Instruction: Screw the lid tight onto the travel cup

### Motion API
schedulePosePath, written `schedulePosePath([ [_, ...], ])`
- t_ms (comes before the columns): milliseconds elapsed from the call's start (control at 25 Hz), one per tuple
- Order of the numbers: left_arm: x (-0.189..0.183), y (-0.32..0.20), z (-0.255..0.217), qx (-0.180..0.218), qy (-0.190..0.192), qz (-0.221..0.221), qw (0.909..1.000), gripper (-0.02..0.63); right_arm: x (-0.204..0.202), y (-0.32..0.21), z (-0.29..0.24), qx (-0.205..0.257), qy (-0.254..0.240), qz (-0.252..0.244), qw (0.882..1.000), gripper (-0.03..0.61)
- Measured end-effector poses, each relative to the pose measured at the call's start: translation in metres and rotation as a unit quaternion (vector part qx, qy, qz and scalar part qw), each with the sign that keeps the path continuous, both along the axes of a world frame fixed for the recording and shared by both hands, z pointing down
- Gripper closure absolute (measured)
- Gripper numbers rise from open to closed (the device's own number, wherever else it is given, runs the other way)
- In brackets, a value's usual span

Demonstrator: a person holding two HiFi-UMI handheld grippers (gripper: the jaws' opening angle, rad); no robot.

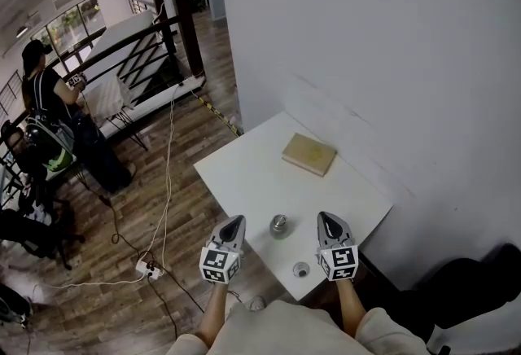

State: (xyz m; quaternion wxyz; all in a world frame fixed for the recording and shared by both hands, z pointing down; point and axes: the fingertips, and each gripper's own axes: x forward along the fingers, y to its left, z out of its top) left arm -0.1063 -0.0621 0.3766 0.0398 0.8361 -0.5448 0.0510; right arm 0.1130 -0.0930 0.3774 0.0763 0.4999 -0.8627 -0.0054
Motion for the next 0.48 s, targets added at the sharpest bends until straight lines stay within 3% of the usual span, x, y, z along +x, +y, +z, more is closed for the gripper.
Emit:
schedulePosePath([
  [480, 0.0005, -0.0004, -0.0007, -0.001, -0.003, 0.001, 1.0000, 0.607, -0.0024, 0.0022, -0.0031, 0.002, 0.000, -0.003, 1.000, 0.580],
])
